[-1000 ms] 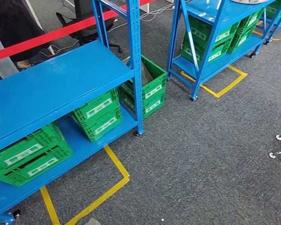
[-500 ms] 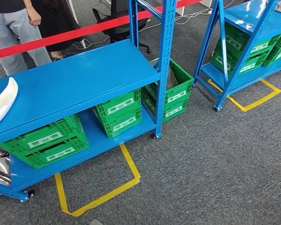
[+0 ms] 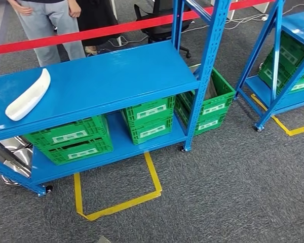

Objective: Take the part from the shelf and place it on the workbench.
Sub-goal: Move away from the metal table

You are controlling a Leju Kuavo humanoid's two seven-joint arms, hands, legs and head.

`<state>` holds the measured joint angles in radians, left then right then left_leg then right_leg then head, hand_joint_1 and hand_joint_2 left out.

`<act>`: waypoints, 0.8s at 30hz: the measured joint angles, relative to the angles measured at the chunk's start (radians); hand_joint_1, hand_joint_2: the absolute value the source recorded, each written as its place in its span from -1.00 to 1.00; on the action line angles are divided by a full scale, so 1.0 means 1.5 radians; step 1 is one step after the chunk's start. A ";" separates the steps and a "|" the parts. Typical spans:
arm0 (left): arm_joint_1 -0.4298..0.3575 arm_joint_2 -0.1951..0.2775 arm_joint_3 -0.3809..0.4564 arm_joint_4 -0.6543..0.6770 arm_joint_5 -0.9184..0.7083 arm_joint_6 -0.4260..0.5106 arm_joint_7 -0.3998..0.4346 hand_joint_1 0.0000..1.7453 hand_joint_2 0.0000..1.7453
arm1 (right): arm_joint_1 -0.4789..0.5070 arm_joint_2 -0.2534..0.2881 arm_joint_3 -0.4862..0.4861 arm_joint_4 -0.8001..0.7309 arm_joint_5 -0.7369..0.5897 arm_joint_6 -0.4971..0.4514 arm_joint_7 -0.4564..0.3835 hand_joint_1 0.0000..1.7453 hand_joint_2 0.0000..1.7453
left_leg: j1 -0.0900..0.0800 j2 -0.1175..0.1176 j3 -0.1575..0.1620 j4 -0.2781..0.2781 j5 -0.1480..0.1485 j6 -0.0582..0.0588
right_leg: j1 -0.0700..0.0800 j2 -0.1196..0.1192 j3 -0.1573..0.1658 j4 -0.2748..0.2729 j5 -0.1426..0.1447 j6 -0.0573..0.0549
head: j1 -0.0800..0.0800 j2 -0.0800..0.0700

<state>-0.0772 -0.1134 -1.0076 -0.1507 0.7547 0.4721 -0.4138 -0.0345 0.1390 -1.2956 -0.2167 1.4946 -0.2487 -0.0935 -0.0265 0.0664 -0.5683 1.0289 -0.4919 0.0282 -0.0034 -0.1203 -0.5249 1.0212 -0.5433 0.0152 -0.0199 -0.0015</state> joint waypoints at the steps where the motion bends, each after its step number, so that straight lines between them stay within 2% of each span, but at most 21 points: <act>1: 0.001 0.000 0.000 0.000 0.000 0.000 0.000 -1.00 -1.00 | -0.001 0.000 0.000 0.000 0.001 -0.001 0.000 -1.00 -1.00 | 0.001 -0.008 0.002 -0.004 0.003 0.002 | 0.000 -0.004 0.002 -0.002 -0.001 0.004 | 0.000 0.000; 2: 0.003 0.000 0.000 0.000 0.000 0.001 0.000 -1.00 -1.00 | -0.002 0.000 0.001 0.000 0.001 -0.001 -0.001 -1.00 -1.00 | 0.004 -0.015 0.005 -0.010 0.006 0.003 | 0.000 0.004 0.003 -0.001 -0.004 0.008 | 0.001 0.000; 3: 0.004 0.000 0.000 0.000 0.000 0.001 0.000 -1.00 -1.00 | -0.003 0.000 0.001 0.000 0.002 -0.002 -0.002 -1.00 -1.00 | 0.006 -0.022 0.008 -0.015 0.010 0.005 | -0.001 0.021 -0.002 0.011 -0.013 0.011 | 0.002 0.000; 5: 0.002 -0.001 0.000 0.000 0.000 0.001 0.000 -1.00 -1.00 | -0.002 -0.001 0.001 0.000 0.003 -0.003 -0.003 -1.00 -1.00 | 0.010 -0.037 0.010 -0.021 0.013 0.007 | -0.004 0.063 -0.033 0.076 -0.048 0.016 | 0.004 0.000; 6: 0.001 -0.002 -0.001 0.000 0.000 0.001 0.000 -1.00 -1.00 | -0.001 -0.001 0.001 0.000 0.004 -0.003 -0.004 -1.00 -1.00 | 0.010 -0.046 0.009 -0.021 0.014 0.008 | -0.004 0.074 -0.057 0.121 -0.067 0.018 | 0.005 0.000; 7: 0.001 -0.002 -0.001 0.000 0.000 0.001 0.001 -1.00 -1.00 | 0.001 -0.001 0.001 0.000 0.004 -0.004 -0.004 -1.00 -1.00 | 0.010 -0.054 0.008 -0.020 0.014 0.009 | -0.005 0.078 -0.076 0.157 -0.076 0.019 | 0.005 0.000; 8: 0.002 -0.002 -0.001 0.000 0.000 0.001 0.001 -1.00 -1.00 | 0.002 -0.001 0.002 0.000 0.005 -0.005 -0.004 -1.00 -1.00 | 0.010 -0.063 0.009 -0.020 0.014 0.009 | -0.005 0.079 -0.087 0.172 -0.073 0.020 | 0.005 0.000; 9: 0.003 -0.002 -0.001 0.000 0.000 0.001 0.001 -1.00 -1.00 | 0.002 -0.001 0.002 0.000 0.006 -0.006 -0.005 -1.00 -1.00 | 0.010 -0.072 0.010 -0.019 0.013 0.008 | -0.006 0.080 -0.085 0.161 -0.057 0.021 | 0.005 0.000; 10: 0.003 -0.002 -0.001 0.000 0.000 0.001 0.001 -1.00 -1.00 | 0.002 -0.002 0.002 0.000 0.007 -0.007 -0.006 -1.00 -1.00 | 0.011 -0.082 0.010 -0.018 0.012 0.007 | -0.008 0.083 -0.070 0.125 -0.031 0.022 | 0.005 0.000; 11: 0.003 -0.002 -0.002 0.000 0.000 0.001 0.001 -1.00 -1.00 | 0.002 -0.002 0.002 0.000 0.008 -0.009 -0.008 -1.00 -1.00 | 0.012 -0.090 0.011 -0.015 0.011 0.004 | -0.010 0.094 -0.051 0.081 -0.008 0.023 | 0.005 0.000; 12: 0.003 -0.002 -0.002 0.000 0.001 0.001 0.001 -1.00 -1.00 | 0.002 -0.003 0.002 0.000 0.008 -0.011 -0.010 -1.00 -1.00 | 0.012 -0.098 0.009 -0.011 0.008 0.000 | -0.012 0.109 -0.032 0.041 0.005 0.023 | 0.005 0.000; 13: 0.002 -0.002 -0.003 0.000 0.001 0.001 0.001 -1.00 -1.00 | 0.001 -0.003 0.003 0.000 0.009 -0.012 -0.012 -1.00 -1.00 | 0.012 -0.105 0.007 -0.008 0.007 -0.004 | -0.013 0.121 -0.018 0.014 0.011 0.021 | 0.005 0.000; 14: 0.001 -0.001 -0.003 0.000 0.001 0.001 0.000 -1.00 -1.00 | 0.001 -0.003 0.004 0.000 0.010 -0.013 -0.015 -1.00 -1.00 | 0.013 -0.112 0.004 -0.006 0.006 -0.007 | -0.013 0.128 -0.011 0.003 0.008 0.018 | 0.005 0.000; 16: 0.003 -0.001 -0.004 0.000 0.002 0.002 0.000 -1.00 -1.00 | 0.001 -0.003 0.005 0.000 0.011 -0.015 -0.018 -1.00 -1.00 | 0.014 -0.125 0.000 -0.005 0.007 -0.013 | -0.013 0.119 -0.006 0.001 0.006 0.008 | 0.005 0.000; 17: 0.004 -0.001 -0.004 0.000 0.002 0.002 0.000 -1.00 -1.00 | 0.000 -0.003 0.006 0.000 0.011 -0.016 -0.020 -1.00 -1.00 | 0.013 -0.121 -0.001 -0.002 0.005 -0.016 | -0.014 0.112 -0.004 0.000 0.005 0.003 | 0.004 0.000; 18: 0.005 0.000 -0.005 0.000 0.003 0.002 -0.001 -1.00 -1.00 | 0.001 -0.003 0.006 0.000 0.011 -0.017 -0.021 -1.00 -1.00 | 0.013 -0.110 -0.006 0.010 -0.002 -0.019 | -0.015 0.104 -0.002 -0.001 0.005 -0.001 | 0.002 0.000; 19: 0.004 0.000 -0.005 0.000 0.003 0.003 -0.001 -1.00 -1.00 | 0.001 -0.003 0.006 0.000 0.011 -0.017 -0.021 -1.00 -1.00 | 0.012 -0.092 -0.019 0.037 -0.016 -0.023 | -0.016 0.095 0.001 -0.002 0.004 -0.005 | 0.001 0.000; 20: 0.003 0.000 -0.005 0.000 0.003 0.003 -0.001 -1.00 -1.00 | 0.002 -0.003 0.006 0.000 0.011 -0.018 -0.022 -1.00 -1.00 | 0.012 -0.071 -0.039 0.078 -0.035 -0.026 | -0.015 0.086 0.004 -0.002 0.001 -0.008 | -0.001 0.000; 22: 0.002 0.000 -0.005 0.000 0.003 0.003 -0.001 -1.00 -1.00 | 0.003 -0.003 0.007 0.000 0.011 -0.018 -0.022 -1.00 -1.00 | 0.015 -0.052 -0.091 0.173 -0.070 -0.031 | -0.013 0.067 0.009 -0.002 -0.005 -0.012 | -0.002 0.000; 23: 0.002 0.000 -0.005 0.000 0.003 0.003 -0.001 -1.00 -1.00 | 0.003 -0.003 0.007 0.000 0.011 -0.018 -0.022 -1.00 -1.00 | 0.016 -0.050 -0.106 0.199 -0.071 -0.031 | -0.012 0.059 0.012 -0.002 -0.009 -0.012 | -0.003 0.000; 24: 0.004 0.000 -0.005 0.000 0.003 0.003 -0.001 -1.00 -1.00 | 0.003 -0.003 0.008 0.000 0.011 -0.018 -0.022 -1.00 -1.00 | 0.017 -0.049 -0.110 0.199 -0.059 -0.030 | -0.012 0.050 0.017 -0.002 -0.013 -0.011 | -0.003 0.000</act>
<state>-0.0720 -0.1136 -1.0149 -0.1508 0.7588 0.4761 -0.4158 -0.0295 0.1343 -1.2834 -0.2170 1.5110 -0.2762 -0.1263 -0.0012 -0.0064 -0.7326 1.3269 -0.5796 -0.0170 -0.0209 -0.0450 -0.4992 1.0185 -0.5629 -0.0014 -0.0240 -0.0015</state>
